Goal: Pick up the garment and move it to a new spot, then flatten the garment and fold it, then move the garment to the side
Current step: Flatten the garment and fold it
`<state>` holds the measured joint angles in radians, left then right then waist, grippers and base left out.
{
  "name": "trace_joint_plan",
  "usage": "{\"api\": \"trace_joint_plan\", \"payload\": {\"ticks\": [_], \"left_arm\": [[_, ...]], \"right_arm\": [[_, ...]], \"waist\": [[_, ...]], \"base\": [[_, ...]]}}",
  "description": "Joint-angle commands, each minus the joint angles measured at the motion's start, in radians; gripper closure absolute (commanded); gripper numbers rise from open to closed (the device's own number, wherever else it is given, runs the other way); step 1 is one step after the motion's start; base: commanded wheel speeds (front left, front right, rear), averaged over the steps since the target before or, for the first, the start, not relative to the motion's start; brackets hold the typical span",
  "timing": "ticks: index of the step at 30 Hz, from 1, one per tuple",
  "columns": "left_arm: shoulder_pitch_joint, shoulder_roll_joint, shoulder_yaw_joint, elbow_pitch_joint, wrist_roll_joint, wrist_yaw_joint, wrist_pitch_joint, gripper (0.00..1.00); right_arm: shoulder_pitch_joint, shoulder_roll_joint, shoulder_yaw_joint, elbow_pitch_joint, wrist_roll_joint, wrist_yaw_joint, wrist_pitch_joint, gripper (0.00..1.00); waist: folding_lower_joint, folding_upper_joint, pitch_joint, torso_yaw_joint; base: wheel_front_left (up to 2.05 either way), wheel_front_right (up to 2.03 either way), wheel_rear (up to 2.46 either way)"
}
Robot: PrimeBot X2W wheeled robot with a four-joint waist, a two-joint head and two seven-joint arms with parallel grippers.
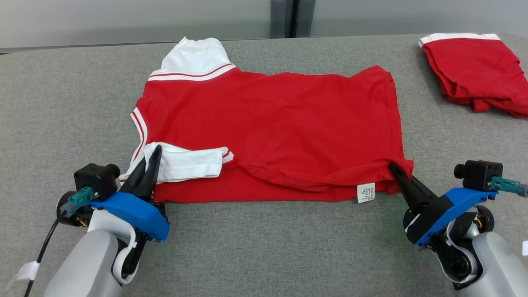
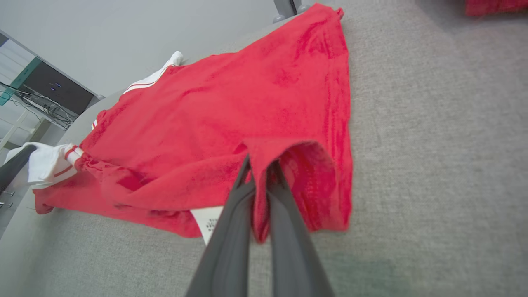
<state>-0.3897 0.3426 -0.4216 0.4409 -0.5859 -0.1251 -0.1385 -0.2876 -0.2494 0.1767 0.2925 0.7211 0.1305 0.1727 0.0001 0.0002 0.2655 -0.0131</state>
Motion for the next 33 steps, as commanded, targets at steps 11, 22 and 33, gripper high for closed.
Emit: {"api": "trace_joint_plan", "payload": {"ticks": [11,22,33], "left_arm": [[-0.121,-0.013,-0.045,0.162,-0.032,-0.006,-0.096,0.00],[-0.035,-0.002,-0.044,0.216,-0.036,-0.006,-0.122,0.00],[-0.013,-0.001,-0.063,0.291,-0.027,0.005,-0.116,0.00]], "right_arm": [[-0.068,-0.035,0.033,0.072,-0.096,0.001,-0.115,0.00],[-0.028,-0.064,0.051,0.134,-0.167,0.001,-0.165,0.00],[-0.098,-0.036,0.059,0.274,-0.278,0.001,-0.173,0.00]], "waist": [[-0.0001,-0.0002,0.005,0.008],[-0.0001,-0.0002,-0.020,0.021],[-0.0001,-0.0002,-0.012,0.027]], "base": [[0.00,0.00,0.00],[0.00,0.00,0.00],[0.00,0.00,0.00]]}}
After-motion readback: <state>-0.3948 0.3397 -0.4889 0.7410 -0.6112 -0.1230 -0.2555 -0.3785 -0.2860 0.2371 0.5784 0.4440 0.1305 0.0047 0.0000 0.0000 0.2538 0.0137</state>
